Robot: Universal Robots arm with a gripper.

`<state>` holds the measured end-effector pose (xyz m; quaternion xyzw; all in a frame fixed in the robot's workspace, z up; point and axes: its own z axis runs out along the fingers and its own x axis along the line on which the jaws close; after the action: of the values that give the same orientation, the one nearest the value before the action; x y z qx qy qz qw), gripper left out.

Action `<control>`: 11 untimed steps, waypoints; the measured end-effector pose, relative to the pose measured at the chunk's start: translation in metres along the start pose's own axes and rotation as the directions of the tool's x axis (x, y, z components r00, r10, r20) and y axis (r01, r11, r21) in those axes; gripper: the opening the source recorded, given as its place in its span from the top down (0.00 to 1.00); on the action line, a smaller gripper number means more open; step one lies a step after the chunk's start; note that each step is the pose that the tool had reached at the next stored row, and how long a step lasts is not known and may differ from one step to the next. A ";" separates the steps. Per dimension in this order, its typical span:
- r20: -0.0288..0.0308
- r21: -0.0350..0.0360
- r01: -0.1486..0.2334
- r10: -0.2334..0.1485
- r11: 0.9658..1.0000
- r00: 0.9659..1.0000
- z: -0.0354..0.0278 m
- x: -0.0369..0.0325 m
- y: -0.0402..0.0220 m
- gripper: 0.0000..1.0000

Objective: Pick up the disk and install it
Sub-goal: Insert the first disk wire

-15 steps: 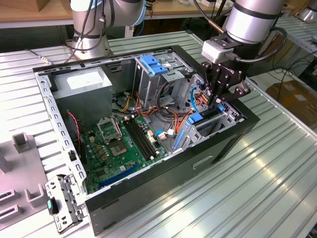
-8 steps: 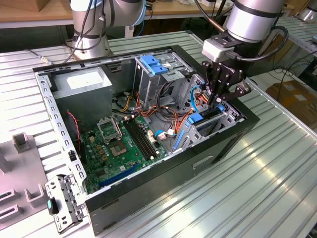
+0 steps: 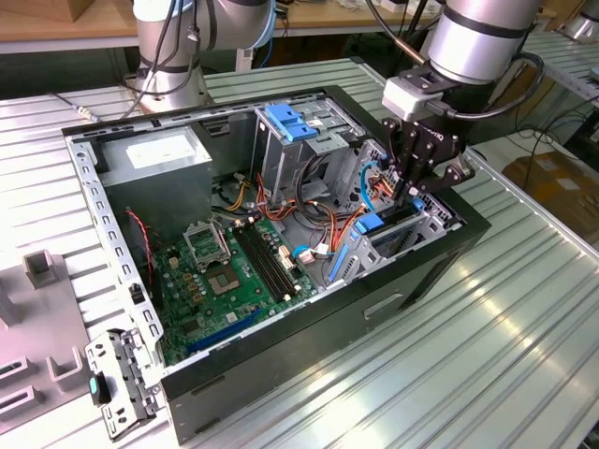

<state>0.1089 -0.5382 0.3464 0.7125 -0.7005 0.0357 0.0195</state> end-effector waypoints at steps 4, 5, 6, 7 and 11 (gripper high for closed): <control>0.000 0.000 -0.001 0.001 1.000 1.000 0.0062 -0.0005 0.0002 0.84; 0.000 0.000 -0.001 0.001 1.000 1.000 0.0063 -0.0005 0.0002 0.84; 0.000 0.000 -0.001 0.001 1.000 1.000 0.0063 -0.0005 0.0001 0.84; 0.000 0.000 -0.001 0.001 1.000 1.000 0.0064 -0.0005 0.0002 0.84; 0.000 0.000 -0.001 0.001 1.000 1.000 0.0024 -0.0002 0.0000 0.76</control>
<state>0.1090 -0.5382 0.3440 0.7122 -0.7008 0.0356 0.0196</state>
